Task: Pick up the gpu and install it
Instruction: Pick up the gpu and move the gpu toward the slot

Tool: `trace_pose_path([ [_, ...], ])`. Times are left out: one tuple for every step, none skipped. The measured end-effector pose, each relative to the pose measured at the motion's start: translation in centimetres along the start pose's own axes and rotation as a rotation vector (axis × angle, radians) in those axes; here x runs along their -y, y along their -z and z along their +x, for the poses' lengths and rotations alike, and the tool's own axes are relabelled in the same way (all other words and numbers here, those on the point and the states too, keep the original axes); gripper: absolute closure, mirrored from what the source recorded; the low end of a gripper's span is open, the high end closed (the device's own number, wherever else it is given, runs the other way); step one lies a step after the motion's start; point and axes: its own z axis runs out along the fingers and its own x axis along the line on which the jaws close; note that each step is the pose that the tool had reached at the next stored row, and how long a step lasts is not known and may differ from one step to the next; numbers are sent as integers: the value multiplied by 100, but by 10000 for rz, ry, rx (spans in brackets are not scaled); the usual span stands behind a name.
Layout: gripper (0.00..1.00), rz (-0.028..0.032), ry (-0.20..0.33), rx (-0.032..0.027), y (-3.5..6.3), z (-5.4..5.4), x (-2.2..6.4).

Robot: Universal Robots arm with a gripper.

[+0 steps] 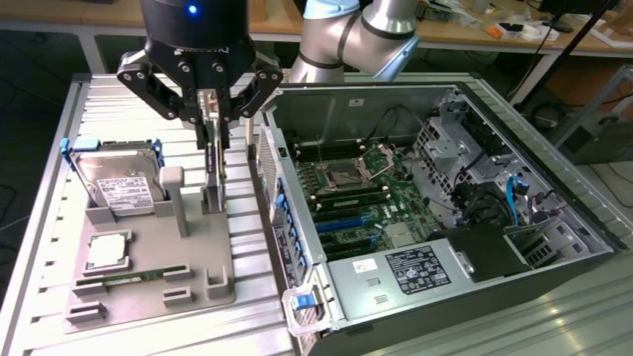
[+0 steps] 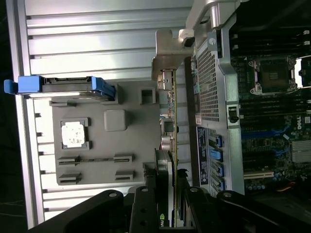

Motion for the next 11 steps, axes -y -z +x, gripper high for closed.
trace_pose_path([
  [73, 0, 0, -1, 0, -11, -1],
  [73, -1, 0, -1, -1, -21, -1],
  [73, -1, 0, -2, -2, -33, -2],
  [73, -1, 0, -3, -2, -45, -3],
  [73, 0, 0, -4, -2, -55, -4],
  [73, -1, 0, -4, -3, -67, -5],
  [73, 1, 0, -4, -4, -79, -5],
  [73, 3, 0, -6, -4, -89, -6],
  [73, 4, 1, -6, -4, -98, -7],
  [73, 6, 0, -7, -4, -106, -8],
  [73, 6, 1, -6, -5, -115, -8],
])
